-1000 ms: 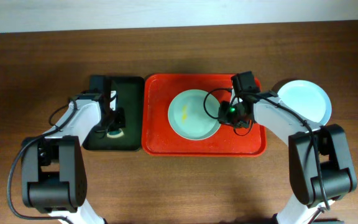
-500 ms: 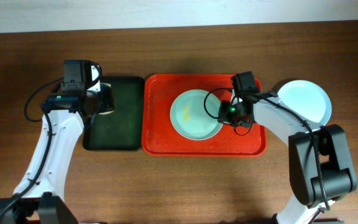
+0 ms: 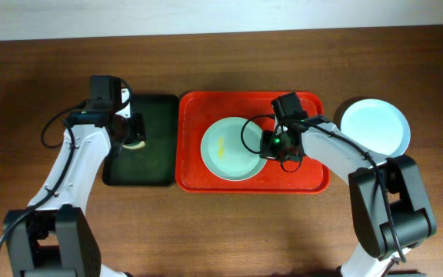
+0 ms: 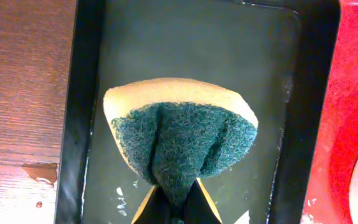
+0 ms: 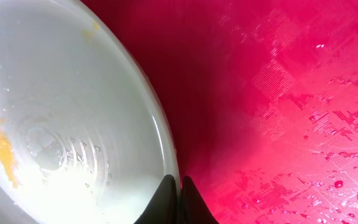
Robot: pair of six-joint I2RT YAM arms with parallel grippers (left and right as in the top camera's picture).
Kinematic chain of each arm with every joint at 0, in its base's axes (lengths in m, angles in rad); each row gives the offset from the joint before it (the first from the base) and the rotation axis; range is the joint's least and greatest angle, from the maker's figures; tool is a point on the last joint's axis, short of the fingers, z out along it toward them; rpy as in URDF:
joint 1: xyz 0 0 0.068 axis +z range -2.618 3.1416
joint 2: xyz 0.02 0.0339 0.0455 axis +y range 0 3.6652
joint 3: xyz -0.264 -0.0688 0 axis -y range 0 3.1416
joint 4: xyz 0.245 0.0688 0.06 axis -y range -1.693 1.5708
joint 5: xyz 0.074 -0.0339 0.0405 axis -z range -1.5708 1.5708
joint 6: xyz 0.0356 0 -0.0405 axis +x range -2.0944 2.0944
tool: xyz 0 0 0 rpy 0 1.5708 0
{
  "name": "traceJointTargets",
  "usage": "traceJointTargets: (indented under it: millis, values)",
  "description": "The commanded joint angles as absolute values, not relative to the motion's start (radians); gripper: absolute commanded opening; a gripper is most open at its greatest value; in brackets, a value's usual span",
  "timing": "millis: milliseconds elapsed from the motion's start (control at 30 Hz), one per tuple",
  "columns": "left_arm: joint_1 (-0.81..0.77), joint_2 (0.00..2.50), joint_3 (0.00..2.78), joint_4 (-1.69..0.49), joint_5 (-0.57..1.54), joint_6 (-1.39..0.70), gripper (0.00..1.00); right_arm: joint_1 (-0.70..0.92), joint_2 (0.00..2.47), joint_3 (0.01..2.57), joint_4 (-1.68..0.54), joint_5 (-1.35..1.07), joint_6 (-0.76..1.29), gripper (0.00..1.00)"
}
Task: Clean dirty plates on tray and stack at the side
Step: 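Carry the sponge with the left gripper into the yellow-stained plate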
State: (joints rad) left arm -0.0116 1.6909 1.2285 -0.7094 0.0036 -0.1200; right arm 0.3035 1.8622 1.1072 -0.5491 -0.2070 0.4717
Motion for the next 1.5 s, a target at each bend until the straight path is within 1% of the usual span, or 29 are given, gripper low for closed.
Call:
traceJointTargets:
  millis: [0,600,700,867,1067,1100,1133,1167,1200,1267,1300,1367,1400,1467]
  values:
    - [-0.010,1.692,1.227,-0.704,0.015,-0.118,0.00,0.315,1.888,1.097,-0.560,-0.179,0.472,0.04]
    - [-0.013,1.694,1.227,-0.703,0.015,-0.118,0.00,0.315,1.888,1.097,-0.564,-0.196,0.472,0.04]
    - [-0.020,1.695,1.227,-0.701,0.048,-0.118,0.00,0.315,1.888,1.097,-0.572,-0.204,0.472,0.04]
    - [-0.078,1.703,1.227,-0.696,0.023,-0.118,0.00,0.315,1.888,1.097,-0.602,-0.260,0.473,0.04]
    - [-0.102,1.703,1.228,-0.692,0.019,-0.118,0.00,0.311,1.884,1.099,-0.614,-0.352,0.512,0.04]
    - [-0.102,1.703,1.228,-0.691,0.019,-0.119,0.00,0.300,1.879,1.104,-0.614,-0.350,0.505,0.11]
    - [-0.102,1.703,1.232,-0.690,0.019,-0.119,0.00,0.291,1.877,1.110,-0.614,-0.348,0.506,0.19]
    - [-0.102,1.703,1.241,-0.691,0.019,-0.119,0.00,0.278,1.876,1.117,-0.614,-0.349,0.506,0.31]
    - [-0.102,1.703,1.261,-0.704,0.017,-0.119,0.00,0.265,1.876,1.123,-0.614,-0.350,0.506,0.33]
    - [-0.102,1.704,1.322,-0.767,-0.001,-0.142,0.00,0.249,1.876,1.127,-0.614,-0.356,0.506,0.31]
    - [-0.102,1.706,1.369,-0.819,-0.020,-0.162,0.00,0.241,1.876,1.127,-0.614,-0.356,0.506,0.26]
    - [-0.102,1.721,1.480,-0.917,-0.021,-0.168,0.00,0.239,1.876,1.127,-0.613,-0.356,0.506,0.09]
    - [-0.103,1.732,1.518,-0.952,-0.017,-0.171,0.00,0.239,1.876,1.127,-0.613,-0.356,0.506,0.04]
    - [-0.107,1.768,1.592,-1.032,0.034,-0.170,0.00,0.243,1.876,1.127,-0.614,-0.356,0.506,0.04]
